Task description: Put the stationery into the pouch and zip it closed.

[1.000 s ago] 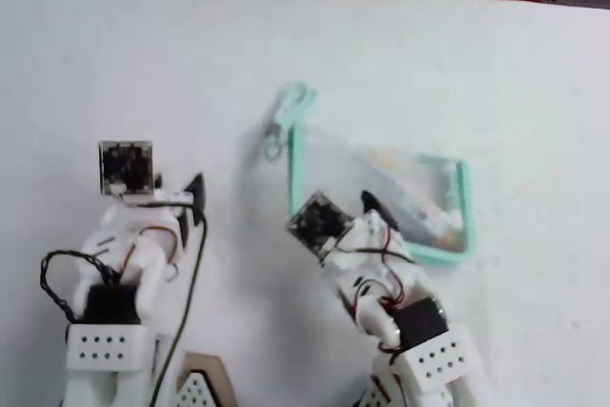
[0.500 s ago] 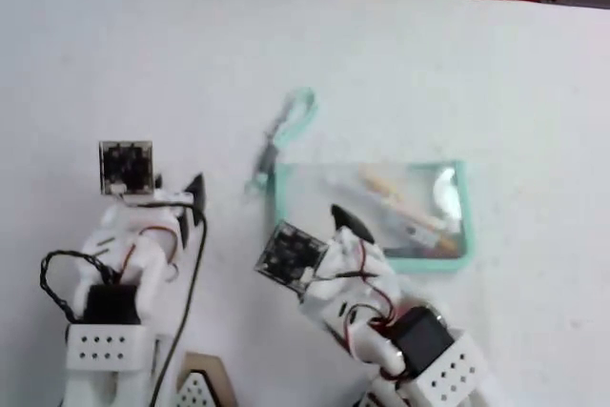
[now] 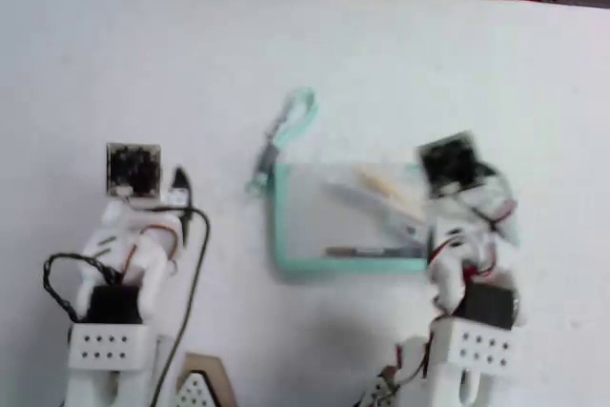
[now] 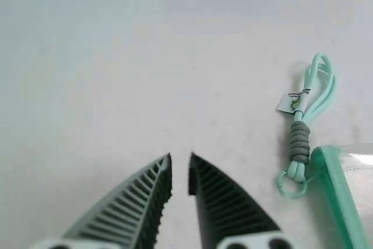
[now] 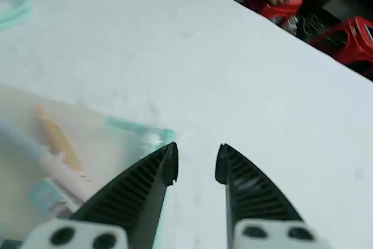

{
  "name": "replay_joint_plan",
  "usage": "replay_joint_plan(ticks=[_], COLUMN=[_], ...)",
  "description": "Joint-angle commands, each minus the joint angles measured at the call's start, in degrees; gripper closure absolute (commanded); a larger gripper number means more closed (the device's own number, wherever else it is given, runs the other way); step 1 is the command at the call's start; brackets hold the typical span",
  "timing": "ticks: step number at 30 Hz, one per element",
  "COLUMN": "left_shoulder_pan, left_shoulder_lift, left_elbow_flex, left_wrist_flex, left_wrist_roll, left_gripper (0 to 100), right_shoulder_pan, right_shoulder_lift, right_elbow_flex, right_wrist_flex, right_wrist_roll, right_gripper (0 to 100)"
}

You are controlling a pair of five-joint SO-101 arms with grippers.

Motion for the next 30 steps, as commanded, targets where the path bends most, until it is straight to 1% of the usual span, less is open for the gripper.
replay_joint_plan(ticks=[1, 3, 9, 12, 15, 18, 20, 25, 30], left_shoulder_pan=[0.6, 0.7, 0.8, 0.8, 0.8, 0.8, 0.8, 0.8, 0.8], left_shoulder_lift=[-0.5, -0.5, -0.3, -0.3, -0.3, -0.3, -0.4, -0.4, -0.4], left_elbow_flex=[-0.2, -0.1, -0.2, -0.4, -0.2, -0.2, -0.2, -0.2, -0.3], left_wrist_flex=[-1.5, -1.5, -0.4, 0.0, -0.3, -0.3, -0.3, -0.3, -0.3], left_wrist_roll=[-0.5, -0.5, -0.6, -0.6, -0.6, -0.6, -0.6, -0.6, -0.6], left_gripper=[98, 98, 98, 98, 98, 98, 98, 98, 98], right_shoulder_pan=[4.6, 5.3, 9.6, 10.4, 11.3, 10.9, 10.3, 8.5, 2.3], right_shoulder_lift=[11.5, 19.3, 45.1, 56.4, 64.8, 70.2, 72.2, 73.2, 72.9], right_elbow_flex=[-1.3, -4.0, -19.9, -26.5, -31.6, -34.1, -34.4, -34.2, -35.1], right_wrist_flex=[-5.9, -7.3, -5.1, -1.5, 1.5, 4.5, 5.0, 5.8, 10.0], right_wrist_roll=[1.6, 0.8, -5.3, -5.2, -4.1, 3.3, 6.9, 8.2, 8.2], right_gripper=[96.7, 94.0, 93.7, 93.8, 98.8, 98.3, 98.1, 98.1, 98.1])
